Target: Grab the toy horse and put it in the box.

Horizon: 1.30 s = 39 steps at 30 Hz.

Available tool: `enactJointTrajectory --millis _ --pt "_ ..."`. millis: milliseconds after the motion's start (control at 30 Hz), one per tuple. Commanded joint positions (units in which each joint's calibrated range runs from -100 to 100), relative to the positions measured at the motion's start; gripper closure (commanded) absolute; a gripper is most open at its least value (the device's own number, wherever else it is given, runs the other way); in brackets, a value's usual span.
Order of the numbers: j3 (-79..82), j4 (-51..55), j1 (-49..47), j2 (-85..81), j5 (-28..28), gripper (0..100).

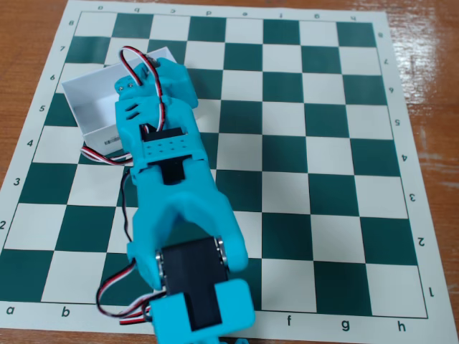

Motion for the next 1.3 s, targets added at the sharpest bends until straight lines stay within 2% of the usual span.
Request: enactJointTrajectory --millis 0,267,667,733,900,1033,1267 --pt "-6.02 -3.42 -1.29 3.89 -0.31 100" --pt "-20.4 -5.58 -1.58 18.23 -0.99 100" --pt "-30.05 -10.65 -3.37 30.7 -1.28 100" --pt "-30.32 -11.06 -3.37 31.5 -1.87 90" --pt "-28.69 -12.22 -3.08 31.23 -1.57 76" --pt "-28.69 -11.97 -3.29 30.17 0.28 73" --pt "-22.86 -11.31 -3.29 20.35 -1.48 73"
